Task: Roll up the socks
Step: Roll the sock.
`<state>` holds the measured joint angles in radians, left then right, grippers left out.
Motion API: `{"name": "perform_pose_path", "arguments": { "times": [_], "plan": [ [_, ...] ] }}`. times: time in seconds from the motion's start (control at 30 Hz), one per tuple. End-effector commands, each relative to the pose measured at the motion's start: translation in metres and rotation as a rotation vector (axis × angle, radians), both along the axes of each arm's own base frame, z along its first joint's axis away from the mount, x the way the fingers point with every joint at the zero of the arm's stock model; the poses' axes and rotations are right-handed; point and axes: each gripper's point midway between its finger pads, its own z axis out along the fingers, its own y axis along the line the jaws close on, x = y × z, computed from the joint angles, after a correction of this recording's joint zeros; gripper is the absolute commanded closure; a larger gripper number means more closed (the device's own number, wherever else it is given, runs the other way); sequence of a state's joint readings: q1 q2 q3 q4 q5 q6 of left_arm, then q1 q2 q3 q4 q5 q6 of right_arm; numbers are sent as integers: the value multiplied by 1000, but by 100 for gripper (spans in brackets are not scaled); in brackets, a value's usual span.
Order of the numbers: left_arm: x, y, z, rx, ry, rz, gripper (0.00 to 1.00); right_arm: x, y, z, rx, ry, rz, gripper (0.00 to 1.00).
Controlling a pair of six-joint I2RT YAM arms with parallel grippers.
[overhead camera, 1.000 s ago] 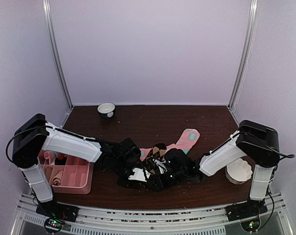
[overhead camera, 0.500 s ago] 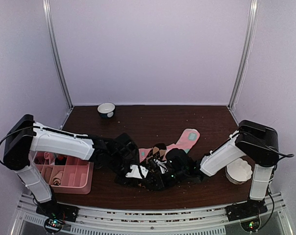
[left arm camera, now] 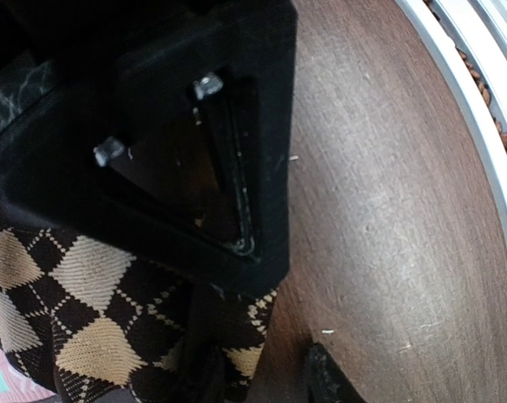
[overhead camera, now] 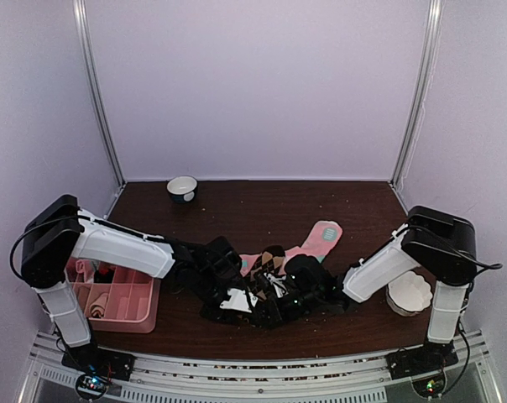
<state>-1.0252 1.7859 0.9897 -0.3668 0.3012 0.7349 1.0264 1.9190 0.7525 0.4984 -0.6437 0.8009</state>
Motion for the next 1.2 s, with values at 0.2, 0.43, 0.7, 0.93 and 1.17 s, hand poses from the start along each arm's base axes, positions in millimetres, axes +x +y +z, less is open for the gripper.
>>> {"name": "perform_pose_path", "arguments": {
  "times": [0.2, 0.43, 0.7, 0.93, 1.17],
  "plan": [
    [-4, -6, 27, -63, -13, -29, 65, -19, -38, -55, -189, 120, -21, 100],
    [4, -13, 13, -66, -36, -33, 66, -18, -36, -53, -177, 122, -25, 100],
    [6, -7, -4, -12, -27, -18, 69, -18, -40, -52, -173, 122, -34, 100],
    [2, -1, -5, -9, -34, -25, 76, -17, -37, -50, -154, 131, -35, 100],
    [4, 6, -17, 51, -26, 0, 93, -11, -36, -38, -122, 88, -51, 86]
  ]
}}
